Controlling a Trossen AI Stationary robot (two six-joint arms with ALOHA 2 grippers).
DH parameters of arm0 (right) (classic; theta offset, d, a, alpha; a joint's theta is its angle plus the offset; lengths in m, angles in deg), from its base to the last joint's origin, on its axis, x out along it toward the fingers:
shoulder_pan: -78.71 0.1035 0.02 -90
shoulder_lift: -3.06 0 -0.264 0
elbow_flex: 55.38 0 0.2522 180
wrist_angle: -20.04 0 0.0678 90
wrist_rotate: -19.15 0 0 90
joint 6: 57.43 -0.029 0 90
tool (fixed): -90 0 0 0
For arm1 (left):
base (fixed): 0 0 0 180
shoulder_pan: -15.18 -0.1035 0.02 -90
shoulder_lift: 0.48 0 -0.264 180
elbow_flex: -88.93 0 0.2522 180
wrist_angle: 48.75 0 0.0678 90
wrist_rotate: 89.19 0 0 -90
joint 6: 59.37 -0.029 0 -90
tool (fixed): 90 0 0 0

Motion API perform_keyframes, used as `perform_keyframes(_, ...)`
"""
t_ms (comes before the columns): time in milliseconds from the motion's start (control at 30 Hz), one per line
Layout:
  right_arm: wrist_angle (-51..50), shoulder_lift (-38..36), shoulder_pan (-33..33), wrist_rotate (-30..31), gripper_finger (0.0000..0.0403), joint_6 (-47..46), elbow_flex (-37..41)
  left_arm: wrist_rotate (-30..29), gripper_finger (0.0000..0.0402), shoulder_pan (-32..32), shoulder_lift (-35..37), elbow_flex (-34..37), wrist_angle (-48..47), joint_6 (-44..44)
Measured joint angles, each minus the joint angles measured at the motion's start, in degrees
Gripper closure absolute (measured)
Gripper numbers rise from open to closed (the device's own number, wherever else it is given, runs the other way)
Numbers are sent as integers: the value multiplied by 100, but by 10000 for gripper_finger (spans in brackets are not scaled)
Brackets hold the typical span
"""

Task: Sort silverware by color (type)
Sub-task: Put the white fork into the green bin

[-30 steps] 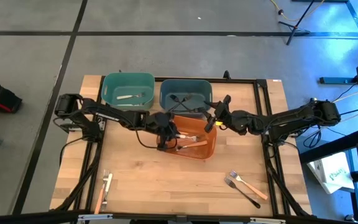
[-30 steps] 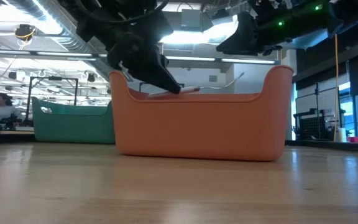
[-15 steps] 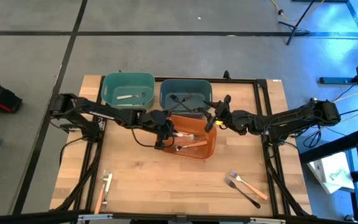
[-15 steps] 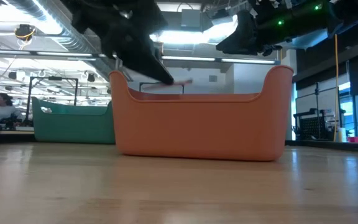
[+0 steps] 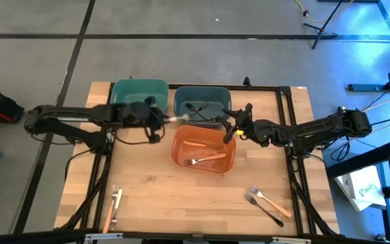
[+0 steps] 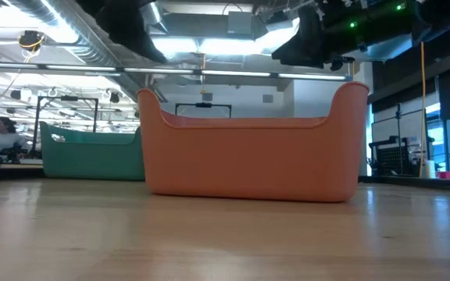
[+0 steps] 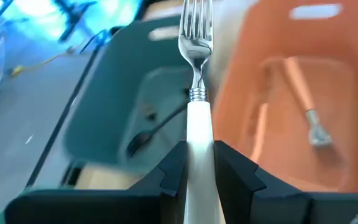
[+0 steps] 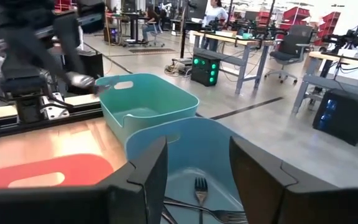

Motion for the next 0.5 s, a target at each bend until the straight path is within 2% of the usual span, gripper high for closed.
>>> perform_keyframes(200, -4, 0, 0, 0, 242, -2, 0, -163, 341, -619, 364, 0, -690, 114)
perform_keyframes(500, -67, 0, 0, 0, 242, 0, 0, -167, 341, -1953, 341, 0, -1418, 125)
